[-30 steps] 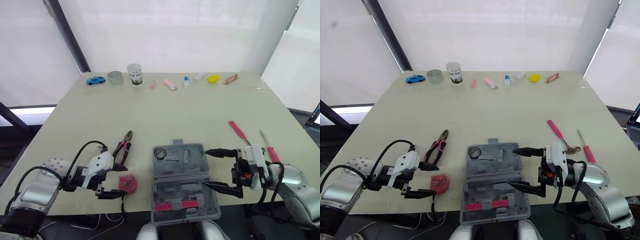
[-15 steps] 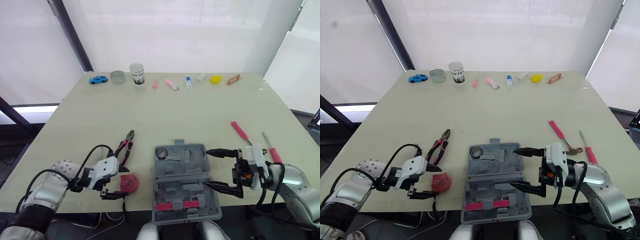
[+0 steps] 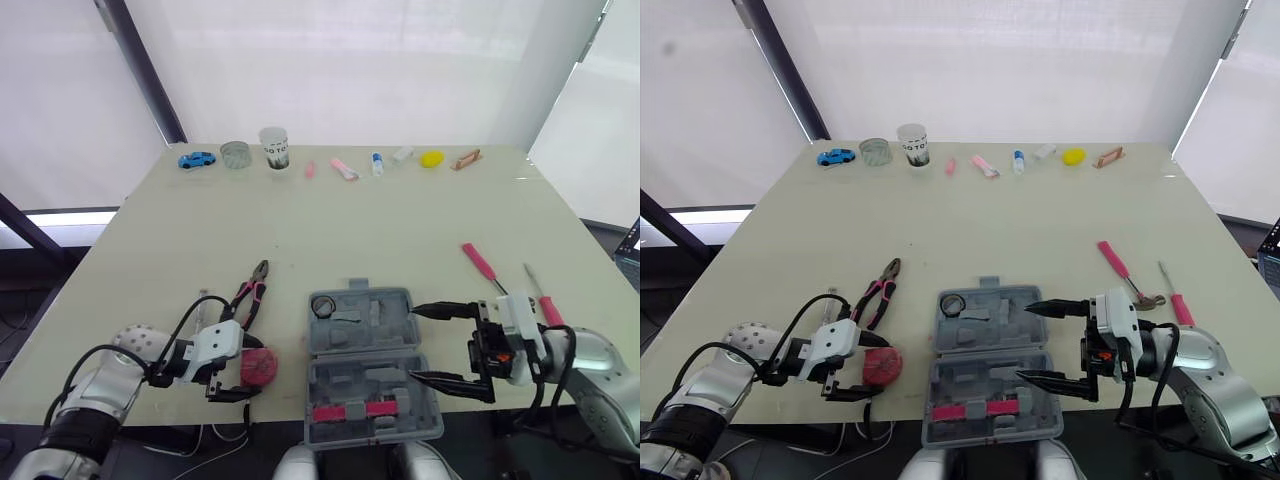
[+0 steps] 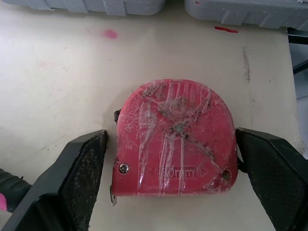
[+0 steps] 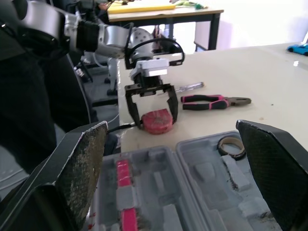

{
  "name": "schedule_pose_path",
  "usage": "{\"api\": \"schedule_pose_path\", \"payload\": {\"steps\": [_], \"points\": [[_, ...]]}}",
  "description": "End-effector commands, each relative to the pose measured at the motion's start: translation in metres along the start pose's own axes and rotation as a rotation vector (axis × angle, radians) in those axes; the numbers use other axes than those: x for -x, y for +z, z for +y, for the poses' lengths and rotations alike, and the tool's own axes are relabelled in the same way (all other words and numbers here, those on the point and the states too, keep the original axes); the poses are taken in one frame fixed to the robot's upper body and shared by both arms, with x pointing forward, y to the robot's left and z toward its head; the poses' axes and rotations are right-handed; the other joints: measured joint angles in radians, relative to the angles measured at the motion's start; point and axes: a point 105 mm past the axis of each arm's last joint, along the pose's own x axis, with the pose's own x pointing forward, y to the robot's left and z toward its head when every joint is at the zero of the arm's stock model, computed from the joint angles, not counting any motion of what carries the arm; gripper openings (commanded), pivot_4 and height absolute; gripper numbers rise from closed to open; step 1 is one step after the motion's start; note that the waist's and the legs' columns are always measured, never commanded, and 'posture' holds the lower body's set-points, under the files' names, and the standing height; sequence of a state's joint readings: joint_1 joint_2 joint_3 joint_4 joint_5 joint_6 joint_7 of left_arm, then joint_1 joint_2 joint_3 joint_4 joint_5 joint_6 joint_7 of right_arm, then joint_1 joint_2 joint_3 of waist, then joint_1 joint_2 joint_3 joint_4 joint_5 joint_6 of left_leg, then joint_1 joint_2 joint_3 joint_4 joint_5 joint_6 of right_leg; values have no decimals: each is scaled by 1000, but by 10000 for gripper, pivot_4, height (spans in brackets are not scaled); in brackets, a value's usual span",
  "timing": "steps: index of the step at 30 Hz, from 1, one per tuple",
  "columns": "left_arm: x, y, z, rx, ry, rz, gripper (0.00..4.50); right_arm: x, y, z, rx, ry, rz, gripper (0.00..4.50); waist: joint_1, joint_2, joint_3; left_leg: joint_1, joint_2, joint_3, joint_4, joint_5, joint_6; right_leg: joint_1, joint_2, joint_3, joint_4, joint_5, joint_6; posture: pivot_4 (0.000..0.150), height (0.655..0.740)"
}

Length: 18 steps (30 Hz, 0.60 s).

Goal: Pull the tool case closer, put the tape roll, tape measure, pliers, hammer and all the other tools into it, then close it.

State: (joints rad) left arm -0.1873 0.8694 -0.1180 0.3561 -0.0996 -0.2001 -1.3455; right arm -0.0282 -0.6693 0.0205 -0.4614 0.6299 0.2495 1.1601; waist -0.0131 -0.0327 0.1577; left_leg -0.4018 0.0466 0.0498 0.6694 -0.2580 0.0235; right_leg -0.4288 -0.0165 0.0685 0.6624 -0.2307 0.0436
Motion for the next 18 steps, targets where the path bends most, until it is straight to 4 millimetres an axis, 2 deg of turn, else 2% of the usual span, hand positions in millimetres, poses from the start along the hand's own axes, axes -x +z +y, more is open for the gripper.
{"api": "schedule_pose_path", "payload": {"steps": [1, 3, 4, 5, 10, 18], "points": [[0, -1, 2, -9, 3, 3, 42242, 1, 15, 3, 66, 39, -22, 45000, 0, 0, 0, 0, 0, 0, 0, 0, 0, 0, 0, 0, 0, 0, 0, 1500, 7400], [0, -1, 2, -8, 3, 1, 36724, 1, 15, 2, 68, 45, -16, 45000, -1, 0, 0, 0, 0, 0, 0, 0, 0, 0, 0, 0, 0, 0, 0, 1500, 7400], [0, -1, 2, -7, 2, 0, 31432, 2, 15, 2, 68, 46, -14, 45000, -1, 0, 0, 0, 0, 0, 0, 0, 0, 0, 0, 0, 0, 0, 0, 1500, 7400], [0, -1, 2, -6, 3, -1, 29533, 2, 15, 2, 68, 46, -13, 45000, -1, 0, 0, 0, 0, 0, 0, 0, 0, 0, 0, 0, 0, 0, 0, 1500, 7400], [9, 4, 1, -1, 13, -29, 29545, 3, 14, 0, 67, 34, -5, 45000, -1, 0, 0, 0, 0, 0, 0, 0, 0, 0, 0, 0, 0, 0, 0, 1500, 7400], [38, 37, 4, 16, 51, -111, 29545, 7, 14, -3, 49, -25, 6, 45000, 2, 0, 0, 0, 1, 0, 0, 0, 0, 0, 0, 0, 0, 0, 0, 1500, 7400]]}}
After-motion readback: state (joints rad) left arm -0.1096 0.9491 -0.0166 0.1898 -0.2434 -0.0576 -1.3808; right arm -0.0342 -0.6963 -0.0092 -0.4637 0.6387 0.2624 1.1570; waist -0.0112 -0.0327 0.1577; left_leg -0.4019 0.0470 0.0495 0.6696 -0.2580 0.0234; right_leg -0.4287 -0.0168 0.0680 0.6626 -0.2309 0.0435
